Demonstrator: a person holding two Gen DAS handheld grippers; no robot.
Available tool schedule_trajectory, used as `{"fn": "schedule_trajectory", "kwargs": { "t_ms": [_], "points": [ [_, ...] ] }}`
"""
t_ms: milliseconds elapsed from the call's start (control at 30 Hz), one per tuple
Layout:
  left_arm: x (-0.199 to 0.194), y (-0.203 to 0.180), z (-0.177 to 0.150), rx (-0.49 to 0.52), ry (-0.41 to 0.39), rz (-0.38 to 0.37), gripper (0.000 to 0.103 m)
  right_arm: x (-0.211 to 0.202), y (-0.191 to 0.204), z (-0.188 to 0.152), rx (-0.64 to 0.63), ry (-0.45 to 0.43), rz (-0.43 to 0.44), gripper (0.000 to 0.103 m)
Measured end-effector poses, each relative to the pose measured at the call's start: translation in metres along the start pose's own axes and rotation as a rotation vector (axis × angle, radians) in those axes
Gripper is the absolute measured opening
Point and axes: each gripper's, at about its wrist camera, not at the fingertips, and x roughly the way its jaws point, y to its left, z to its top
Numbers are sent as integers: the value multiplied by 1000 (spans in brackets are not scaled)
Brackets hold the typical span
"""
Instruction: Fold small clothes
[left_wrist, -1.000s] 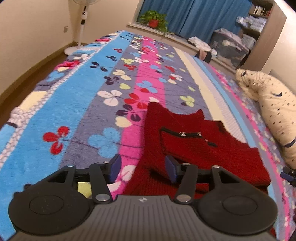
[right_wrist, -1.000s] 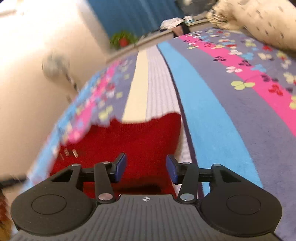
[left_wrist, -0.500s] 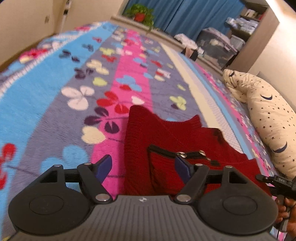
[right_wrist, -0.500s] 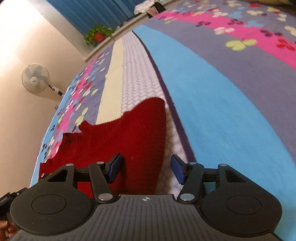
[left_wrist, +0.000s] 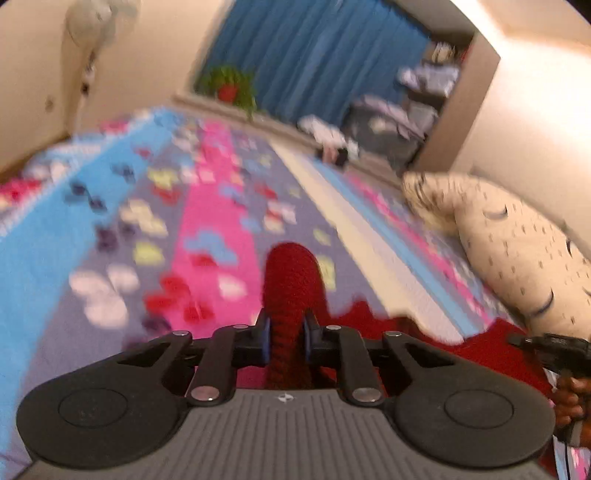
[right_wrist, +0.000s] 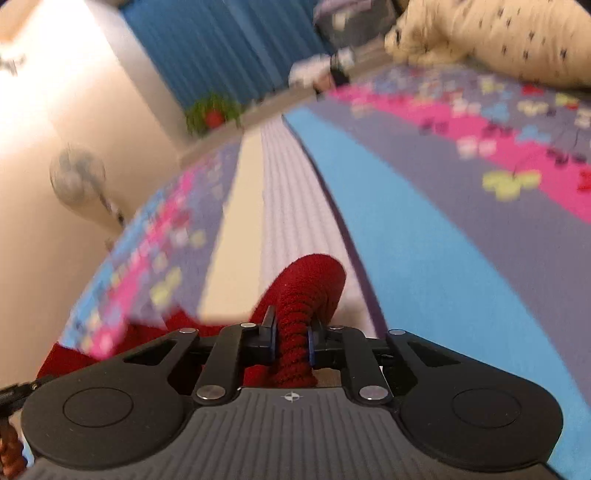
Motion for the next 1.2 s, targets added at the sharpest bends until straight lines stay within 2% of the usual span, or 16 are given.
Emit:
{"fn": "schedule_trajectory", "kwargs": {
  "t_ms": [67, 133, 200, 267, 300, 400, 467, 533, 567, 633, 667, 767, 833, 933, 1100, 1200],
  "points": [
    [-2, 5, 9, -19, -32, 38, 17, -8, 20, 5, -86, -95, 29, 14],
    [2, 15, 11, -37, -39, 105, 17, -3, 26, 4, -115, -111, 16, 14],
    [11, 25, 6, -52, 3, 155, 20, 17, 21, 1, -96, -16, -21, 15],
    [21, 32, -1, -44, 92, 249, 24, 41, 9, -8, -89, 151, -124, 21],
    [18, 32, -1, -48, 107, 284, 24, 41, 5, -12, -92, 163, -176, 22],
    [-20, 26, 1, -90, 17, 223, 42, 18, 3, -1, -91, 88, -187, 26],
    [-34, 15, -6, -84, 10, 167, 50, 0, 7, 7, -105, 45, -115, 27],
    [-35, 5, -16, -57, 79, 114, 50, -5, 12, 7, -132, 85, -31, 27],
    [-29, 3, -26, -28, 129, 114, 50, -1, 12, 0, -148, 158, 1, 30],
    [-12, 0, -48, 53, 278, 224, 53, 10, 8, -19, -170, 291, -88, 31],
    [-12, -3, -53, 91, 315, 311, 61, 8, 2, -29, -148, 326, -143, 47],
    [-56, -21, -39, 53, 227, 275, 59, -28, -7, -26, 9, 279, -166, 49],
    [-95, -42, -30, 128, 154, 252, 59, -58, 5, -18, -21, 220, -186, 48],
    [-149, -64, -34, 238, 128, 256, 60, -112, 21, -15, -45, 167, -149, 48],
    [-245, -66, -65, 201, 28, 376, 60, -207, 35, -30, -106, 98, -82, 48],
    [-287, -57, -93, 133, 87, 406, 52, -254, 41, -62, -145, 79, -72, 41]
  ]
}}
